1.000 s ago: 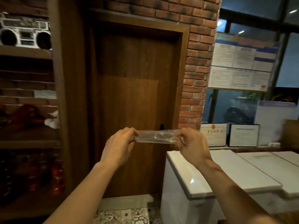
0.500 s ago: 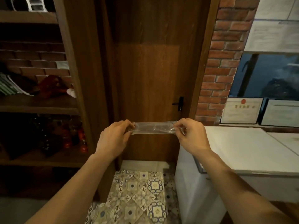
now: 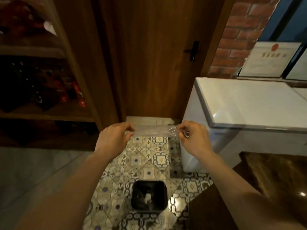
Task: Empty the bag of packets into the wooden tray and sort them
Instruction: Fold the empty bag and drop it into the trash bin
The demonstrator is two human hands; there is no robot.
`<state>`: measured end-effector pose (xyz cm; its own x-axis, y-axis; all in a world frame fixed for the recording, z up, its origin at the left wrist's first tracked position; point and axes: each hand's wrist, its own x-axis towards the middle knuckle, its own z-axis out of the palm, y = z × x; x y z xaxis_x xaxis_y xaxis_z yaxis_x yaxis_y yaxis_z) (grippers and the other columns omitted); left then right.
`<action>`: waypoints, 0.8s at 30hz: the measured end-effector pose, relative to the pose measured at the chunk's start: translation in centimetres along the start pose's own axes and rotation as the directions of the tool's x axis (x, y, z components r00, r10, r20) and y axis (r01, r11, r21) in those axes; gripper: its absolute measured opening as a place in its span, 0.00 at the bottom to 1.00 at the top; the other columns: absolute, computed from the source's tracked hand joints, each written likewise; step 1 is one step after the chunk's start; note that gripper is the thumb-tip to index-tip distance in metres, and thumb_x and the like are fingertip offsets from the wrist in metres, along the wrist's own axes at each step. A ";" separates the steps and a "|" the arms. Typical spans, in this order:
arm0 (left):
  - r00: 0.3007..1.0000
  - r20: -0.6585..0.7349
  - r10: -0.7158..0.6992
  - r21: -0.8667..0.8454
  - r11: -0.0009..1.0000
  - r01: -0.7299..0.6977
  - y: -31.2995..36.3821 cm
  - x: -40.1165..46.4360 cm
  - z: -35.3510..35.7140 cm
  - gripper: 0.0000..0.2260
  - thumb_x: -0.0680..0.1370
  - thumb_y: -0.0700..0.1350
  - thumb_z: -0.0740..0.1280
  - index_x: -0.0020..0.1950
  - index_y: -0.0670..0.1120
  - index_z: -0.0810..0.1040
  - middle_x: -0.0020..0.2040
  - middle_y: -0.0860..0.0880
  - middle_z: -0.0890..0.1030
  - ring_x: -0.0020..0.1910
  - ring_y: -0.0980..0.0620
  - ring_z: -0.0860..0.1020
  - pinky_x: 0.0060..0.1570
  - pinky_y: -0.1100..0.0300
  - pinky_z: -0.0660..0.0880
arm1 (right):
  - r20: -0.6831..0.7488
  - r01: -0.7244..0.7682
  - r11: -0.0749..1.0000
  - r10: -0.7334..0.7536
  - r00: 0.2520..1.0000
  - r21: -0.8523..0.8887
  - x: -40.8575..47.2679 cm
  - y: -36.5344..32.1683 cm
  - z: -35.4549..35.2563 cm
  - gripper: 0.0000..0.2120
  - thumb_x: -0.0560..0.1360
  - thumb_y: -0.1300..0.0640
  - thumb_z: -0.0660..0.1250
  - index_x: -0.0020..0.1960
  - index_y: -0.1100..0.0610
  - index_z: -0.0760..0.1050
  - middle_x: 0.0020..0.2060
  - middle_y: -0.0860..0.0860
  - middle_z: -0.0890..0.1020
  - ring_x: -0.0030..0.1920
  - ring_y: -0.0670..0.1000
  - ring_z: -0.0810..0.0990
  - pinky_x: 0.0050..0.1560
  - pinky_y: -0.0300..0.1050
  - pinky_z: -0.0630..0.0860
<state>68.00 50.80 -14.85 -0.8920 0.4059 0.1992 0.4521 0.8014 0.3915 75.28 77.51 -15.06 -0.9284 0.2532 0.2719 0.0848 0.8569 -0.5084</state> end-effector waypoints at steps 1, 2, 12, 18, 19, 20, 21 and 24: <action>1.000 0.020 -0.009 -0.013 1.000 0.010 -0.8 -0.6 1.1 0.05 0.79 0.50 0.68 0.54 0.58 0.78 0.51 0.60 0.83 0.51 0.55 0.81 0.47 0.53 0.79 | 0.021 -0.017 1.000 0.017 1.000 0.005 -0.7 0.5 1.3 0.05 0.75 0.59 0.73 0.50 0.52 0.84 0.44 0.48 0.84 0.42 0.46 0.78 0.44 0.38 0.71; 0.999 0.042 -0.019 -0.020 1.000 0.020 -1.4 -1.1 1.9 0.04 0.79 0.50 0.69 0.53 0.58 0.78 0.50 0.60 0.83 0.50 0.55 0.82 0.46 0.53 0.80 | 0.051 -0.037 0.999 0.036 0.998 0.019 -1.2 0.9 2.4 0.06 0.75 0.60 0.73 0.50 0.53 0.84 0.45 0.49 0.85 0.43 0.47 0.79 0.45 0.40 0.74; 0.965 0.213 -0.154 0.013 0.988 0.155 -7.6 -6.0 10.8 0.07 0.79 0.53 0.68 0.56 0.59 0.77 0.55 0.59 0.83 0.54 0.54 0.82 0.48 0.54 0.79 | 0.309 -0.277 0.949 0.312 0.898 -0.151 -9.1 5.7 14.6 0.07 0.72 0.60 0.77 0.46 0.50 0.83 0.47 0.48 0.82 0.42 0.47 0.81 0.44 0.39 0.81; 0.939 0.274 -0.208 0.019 0.977 0.211 -11.2 -7.8 15.1 0.06 0.79 0.53 0.68 0.55 0.58 0.77 0.53 0.59 0.84 0.53 0.55 0.82 0.47 0.53 0.80 | 0.335 -0.330 0.901 0.414 0.846 -0.281 -12.1 7.8 22.0 0.06 0.73 0.55 0.76 0.50 0.52 0.84 0.49 0.50 0.82 0.47 0.50 0.80 0.48 0.44 0.81; 0.933 0.287 -0.216 0.018 0.975 0.220 -11.8 -8.0 15.8 0.06 0.79 0.54 0.68 0.55 0.58 0.77 0.53 0.60 0.84 0.53 0.55 0.82 0.47 0.53 0.80 | 0.341 -0.344 0.892 0.433 0.834 -0.292 -12.5 8.1 23.2 0.07 0.73 0.55 0.76 0.51 0.52 0.84 0.50 0.51 0.81 0.47 0.51 0.80 0.49 0.46 0.82; 0.927 0.297 -0.227 0.025 0.973 0.230 -12.3 -8.4 16.3 0.05 0.79 0.54 0.68 0.54 0.58 0.77 0.53 0.60 0.83 0.53 0.55 0.82 0.47 0.53 0.80 | 0.351 -0.355 0.884 0.450 0.821 -0.304 -12.9 8.4 24.2 0.08 0.73 0.56 0.76 0.52 0.53 0.84 0.51 0.51 0.81 0.48 0.51 0.81 0.49 0.47 0.82; 0.924 0.303 -0.234 0.033 0.971 0.236 -12.9 -8.7 17.1 0.05 0.79 0.54 0.68 0.54 0.58 0.77 0.53 0.60 0.83 0.53 0.55 0.82 0.46 0.53 0.80 | 0.358 -0.363 0.876 0.465 0.810 -0.317 -13.3 8.8 25.5 0.09 0.73 0.57 0.75 0.53 0.53 0.84 0.51 0.51 0.81 0.48 0.51 0.81 0.49 0.48 0.82; 0.909 0.326 -0.261 0.050 0.965 0.259 -14.3 -9.3 18.5 0.05 0.79 0.54 0.67 0.54 0.58 0.78 0.53 0.60 0.83 0.53 0.55 0.82 0.45 0.54 0.78 | 0.371 -0.395 0.853 0.508 0.778 -0.340 -14.3 9.4 28.2 0.10 0.73 0.57 0.75 0.54 0.53 0.84 0.52 0.51 0.80 0.49 0.51 0.81 0.49 0.47 0.83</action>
<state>69.79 43.75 -38.94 -0.9286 0.3032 -0.2138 0.2055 0.9002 0.3839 79.13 69.31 -46.77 -0.8130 0.4654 -0.3499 0.5622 0.7839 -0.2634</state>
